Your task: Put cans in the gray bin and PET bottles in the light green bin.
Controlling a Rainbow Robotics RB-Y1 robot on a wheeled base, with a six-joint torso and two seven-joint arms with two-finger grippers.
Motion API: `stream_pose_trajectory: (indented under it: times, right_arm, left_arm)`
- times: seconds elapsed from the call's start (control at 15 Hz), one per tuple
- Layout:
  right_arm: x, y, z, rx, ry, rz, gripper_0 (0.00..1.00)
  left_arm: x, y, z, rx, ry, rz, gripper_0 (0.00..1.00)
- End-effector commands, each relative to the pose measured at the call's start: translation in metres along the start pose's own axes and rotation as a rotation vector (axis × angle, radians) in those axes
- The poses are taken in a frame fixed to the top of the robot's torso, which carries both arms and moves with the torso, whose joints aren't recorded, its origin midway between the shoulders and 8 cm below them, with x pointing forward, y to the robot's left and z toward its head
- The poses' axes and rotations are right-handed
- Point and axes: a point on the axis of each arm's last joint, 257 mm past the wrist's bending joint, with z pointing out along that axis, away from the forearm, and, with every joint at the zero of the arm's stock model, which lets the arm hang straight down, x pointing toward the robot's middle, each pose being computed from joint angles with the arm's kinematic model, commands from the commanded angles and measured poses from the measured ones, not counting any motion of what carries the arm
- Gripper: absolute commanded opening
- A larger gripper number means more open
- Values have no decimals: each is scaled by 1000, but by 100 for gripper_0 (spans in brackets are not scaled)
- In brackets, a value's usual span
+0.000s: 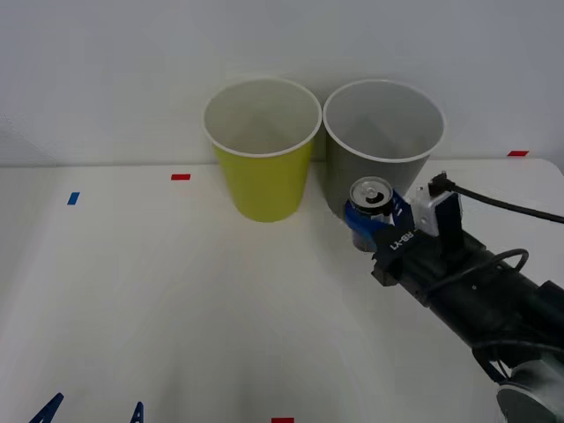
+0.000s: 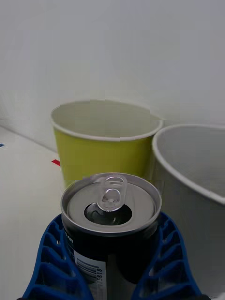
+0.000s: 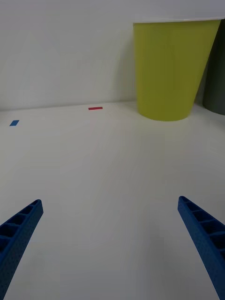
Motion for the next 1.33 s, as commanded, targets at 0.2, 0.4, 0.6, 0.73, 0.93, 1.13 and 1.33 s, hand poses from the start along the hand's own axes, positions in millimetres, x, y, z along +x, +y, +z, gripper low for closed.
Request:
stream_pose_trajectory:
  times: [0.2, 0.4, 0.6, 0.73, 0.93, 1.13, 1.33]
  right_arm:
    - [-42, -20, -6, 39, -78, 83, 2]
    - [-61, -18, 0, 36, -115, 89, 1]
    - [-81, -30, 21, 54, -88, 60, 0]
    - [-95, -45, 37, 81, -80, 37, 1]
    - [-107, -68, 65, 99, -98, 55, 1]
    - [-106, -106, 80, 160, -93, 69, 1]
    - [-102, -137, 91, 208, -107, 81, 0]
  left_arm:
    - [0, 0, 0, 0, 0, 0, 100]
    - [0, 0, 0, 0, 0, 0, 100]
    - [0, 0, 0, 0, 0, 0, 100]
    - [0, 0, 0, 0, 0, 0, 100]
    - [0, 0, 0, 0, 0, 0, 100]
    - [0, 0, 0, 0, 0, 0, 100]
    - [0, 0, 0, 0, 0, 0, 100]
